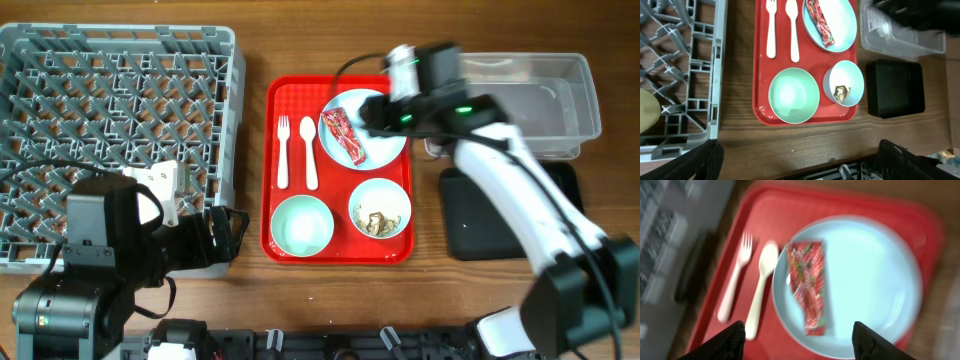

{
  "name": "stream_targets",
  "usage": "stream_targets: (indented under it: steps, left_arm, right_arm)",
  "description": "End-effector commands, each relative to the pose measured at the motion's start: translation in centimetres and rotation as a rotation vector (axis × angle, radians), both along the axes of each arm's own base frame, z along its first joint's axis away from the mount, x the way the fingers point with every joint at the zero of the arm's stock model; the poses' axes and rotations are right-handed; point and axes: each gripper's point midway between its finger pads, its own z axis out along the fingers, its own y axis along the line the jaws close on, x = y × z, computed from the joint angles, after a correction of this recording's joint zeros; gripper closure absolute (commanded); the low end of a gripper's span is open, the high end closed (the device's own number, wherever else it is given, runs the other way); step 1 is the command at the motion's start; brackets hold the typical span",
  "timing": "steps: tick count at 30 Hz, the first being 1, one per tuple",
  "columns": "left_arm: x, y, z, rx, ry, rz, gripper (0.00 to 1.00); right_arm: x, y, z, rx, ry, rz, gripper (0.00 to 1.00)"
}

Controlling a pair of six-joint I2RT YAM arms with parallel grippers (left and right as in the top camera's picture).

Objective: Sort waste into correct bins and load items into the dishwasher rack

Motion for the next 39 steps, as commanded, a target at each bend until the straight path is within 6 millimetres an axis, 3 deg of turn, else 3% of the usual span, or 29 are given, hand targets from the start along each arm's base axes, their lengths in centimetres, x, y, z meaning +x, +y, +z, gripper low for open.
stream_targets:
  steps: [1,4,6,7,8,9,11,13,15,16,18,20,21,24,25,26,27,28,29,31,33,35,36,37,39]
  left_arm:
    - [0.0,-0.4,0.4,-0.015,-0.009,-0.015,0.00]
    - [0.0,-0.4,0.4,-0.015,-0.009,-0.015,0.00]
    - [0.0,-0.4,0.4,-0.015,-0.009,-0.015,0.00]
    - [0.0,-0.4,0.4,-0.015,-0.009,-0.015,0.00]
    - [0.0,-0.4,0.4,-0.015,-0.009,-0.014,0.00]
    - [0.0,-0.4,0.4,-0.015,-0.009,-0.015,0.00]
    - [0.0,-0.4,0.4,-0.015,-0.009,-0.015,0.00]
    - [0.0,-0.4,0.4,-0.015,-0.009,-0.015,0.00]
    - [0.0,-0.4,0.4,-0.015,-0.009,-0.015,0.00]
    - [0.0,-0.4,0.4,-0.015,-0.009,-0.015,0.00]
    - [0.0,-0.4,0.4,-0.015,-0.009,-0.015,0.00]
    - [0.0,-0.4,0.4,-0.015,-0.009,-0.015,0.00]
    - [0.0,-0.4,0.4,-0.015,-0.009,-0.015,0.00]
    - [0.0,-0.4,0.4,-0.015,-0.009,-0.015,0.00]
    - [0.0,-0.4,0.4,-0.015,-0.009,-0.015,0.00]
    - [0.0,-0.4,0.4,-0.015,-0.009,-0.015,0.00]
    - [0.0,-0.4,0.4,-0.015,-0.009,-0.015,0.00]
    - [0.0,-0.4,0.4,-0.015,-0.009,-0.015,0.00]
    - [0.0,-0.4,0.4,-0.015,-0.009,-0.015,0.00]
    - [0.0,-0.4,0.4,-0.015,-0.009,-0.015,0.00]
    - [0.0,-0.4,0.4,-0.015,-0.009,-0.015,0.00]
    - [0.0,-0.4,0.4,-0.015,-0.009,-0.015,0.00]
    - [0.0,-0.4,0.4,-0.015,-0.009,-0.015,0.00]
    - [0.0,-0.4,0.4,-0.015,-0.009,-0.015,0.00]
    - [0.0,-0.4,0.4,-0.015,-0.009,-0.015,0.00]
  right_arm:
    - [-0.8,2.1,-6.6,-0.079,0.107,0.037,0.31]
    - [0.6,1.9,-11.1,-0.119,0.148,-0.048,0.31]
    - [0.0,2.3,-13.9,-0.116,0.214,-0.036,0.37]
    - [-0.3,2.1,-15.2,-0.128,0.249,-0.060,0.49]
    - [-0.5,1.9,-15.9,-0.125,0.272,-0.085,0.75]
    - [-0.4,1.8,-15.6,-0.115,0.277,-0.108,0.83]
    - [0.2,1.9,-12.8,-0.086,0.226,-0.116,0.94]
    - [0.9,1.6,-8.1,-0.036,0.143,-0.136,0.96]
    - [1.1,-0.2,-2.4,-0.002,0.048,-0.212,0.96]
    - [0.6,-1.5,-0.1,-0.011,0.013,-0.259,0.96]
    - [-2.1,-6.3,5.6,-0.066,-0.072,-0.414,0.95]
    - [-3.6,-10.6,8.0,-0.155,-0.134,-0.531,0.96]
    - [-3.5,-13.9,8.3,-0.225,-0.158,-0.626,0.96]
    - [0.0,-18.1,5.1,-0.291,-0.146,-0.696,0.96]
    - [2.0,-19.9,2.9,-0.315,-0.130,-0.720,0.96]
    - [3.4,-20.2,0.7,-0.309,-0.101,-0.658,0.96]
    - [4.2,-18.9,-1.1,-0.292,-0.077,-0.510,0.82]
    - [4.1,-18.3,-1.8,-0.281,-0.052,-0.472,0.65]
    - [3.8,-18.0,-1.7,-0.258,-0.035,-0.485,0.63]
    - [2.8,-16.2,1.3,-0.106,-0.031,-0.508,0.62]
    - [0.2,-13.2,5.9,0.062,-0.051,-0.433,0.61]
    - [-4.8,-9.8,9.6,0.117,-0.058,-0.313,0.61]
    - [-7.2,-8.5,10.0,0.104,-0.031,-0.284,0.61]
    - [-10.0,-7.4,9.1,0.057,0.045,-0.306,0.61]
    - [-12.8,-5.0,6.6,0.012,0.154,-0.288,0.65]
